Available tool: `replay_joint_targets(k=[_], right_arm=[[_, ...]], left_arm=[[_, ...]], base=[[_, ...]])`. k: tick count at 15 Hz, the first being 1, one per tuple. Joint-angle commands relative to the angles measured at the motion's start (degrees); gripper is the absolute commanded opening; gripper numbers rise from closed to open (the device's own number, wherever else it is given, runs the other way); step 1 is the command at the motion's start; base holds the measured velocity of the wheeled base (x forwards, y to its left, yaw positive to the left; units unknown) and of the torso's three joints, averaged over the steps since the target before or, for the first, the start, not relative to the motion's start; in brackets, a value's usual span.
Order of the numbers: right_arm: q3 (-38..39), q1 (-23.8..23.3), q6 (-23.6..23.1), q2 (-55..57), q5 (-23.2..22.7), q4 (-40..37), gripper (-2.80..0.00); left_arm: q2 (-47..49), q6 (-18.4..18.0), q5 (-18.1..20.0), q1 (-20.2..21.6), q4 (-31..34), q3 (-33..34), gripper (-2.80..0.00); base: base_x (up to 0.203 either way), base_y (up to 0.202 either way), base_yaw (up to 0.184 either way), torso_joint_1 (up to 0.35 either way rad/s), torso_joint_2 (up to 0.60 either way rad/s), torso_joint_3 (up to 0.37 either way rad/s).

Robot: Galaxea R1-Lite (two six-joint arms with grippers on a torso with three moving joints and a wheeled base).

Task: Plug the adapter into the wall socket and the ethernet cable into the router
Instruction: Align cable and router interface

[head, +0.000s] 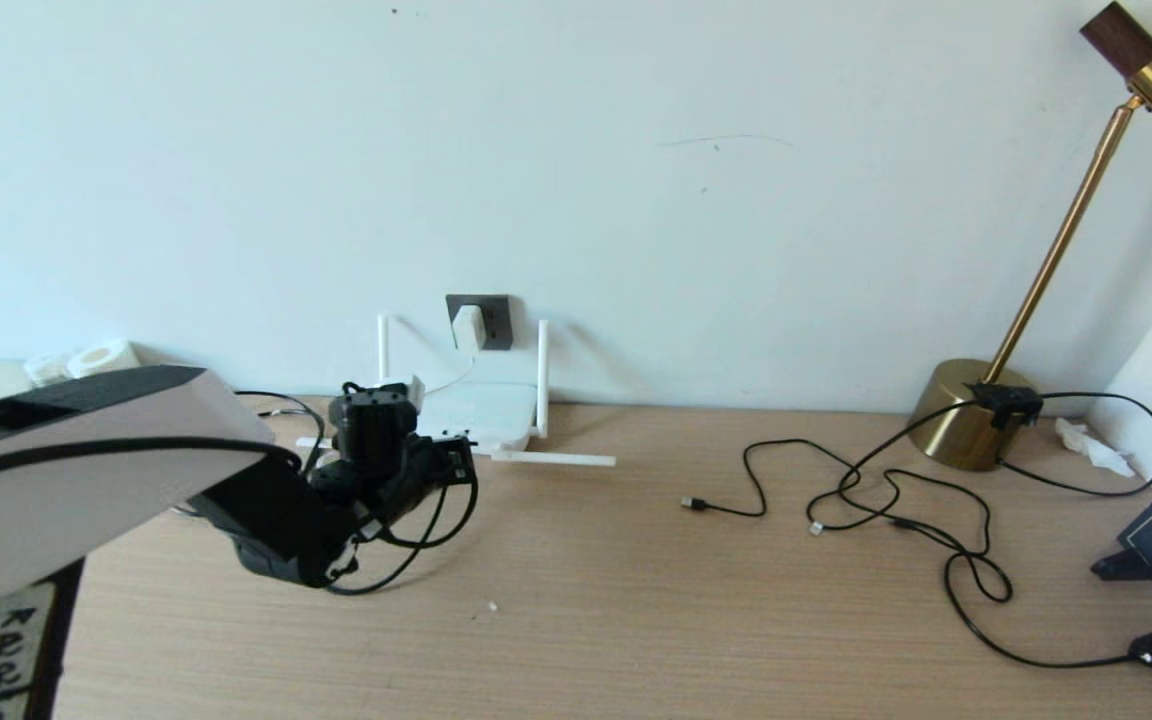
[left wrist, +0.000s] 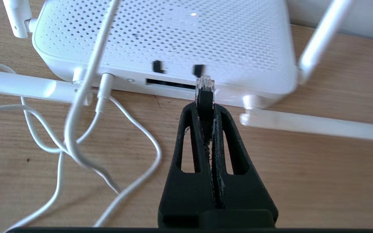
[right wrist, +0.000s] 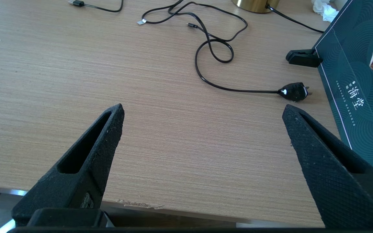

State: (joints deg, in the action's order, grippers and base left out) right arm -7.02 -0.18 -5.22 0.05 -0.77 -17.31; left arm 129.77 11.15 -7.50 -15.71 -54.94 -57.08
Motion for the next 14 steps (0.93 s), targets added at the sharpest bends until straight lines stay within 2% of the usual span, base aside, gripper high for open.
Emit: replay_joint_targets(k=[1, 14], right_arm=[[0.0, 0.0, -0.1, 0.0, 0.0, -0.1, 0.0], [0.0, 0.0, -0.1, 0.0, 0.0, -0.1, 0.0]], left_arm=[[2.6, 0.1, 0.1, 0.5, -0.3, -0.9, -2.8], [3.4, 0.2, 0.1, 0.1, -0.3, -1.3, -2.8]], base=[[0.0, 0.0, 0.0, 0.0, 0.0, 0.0], [0.0, 0.0, 0.0, 0.0, 0.0, 0.0]])
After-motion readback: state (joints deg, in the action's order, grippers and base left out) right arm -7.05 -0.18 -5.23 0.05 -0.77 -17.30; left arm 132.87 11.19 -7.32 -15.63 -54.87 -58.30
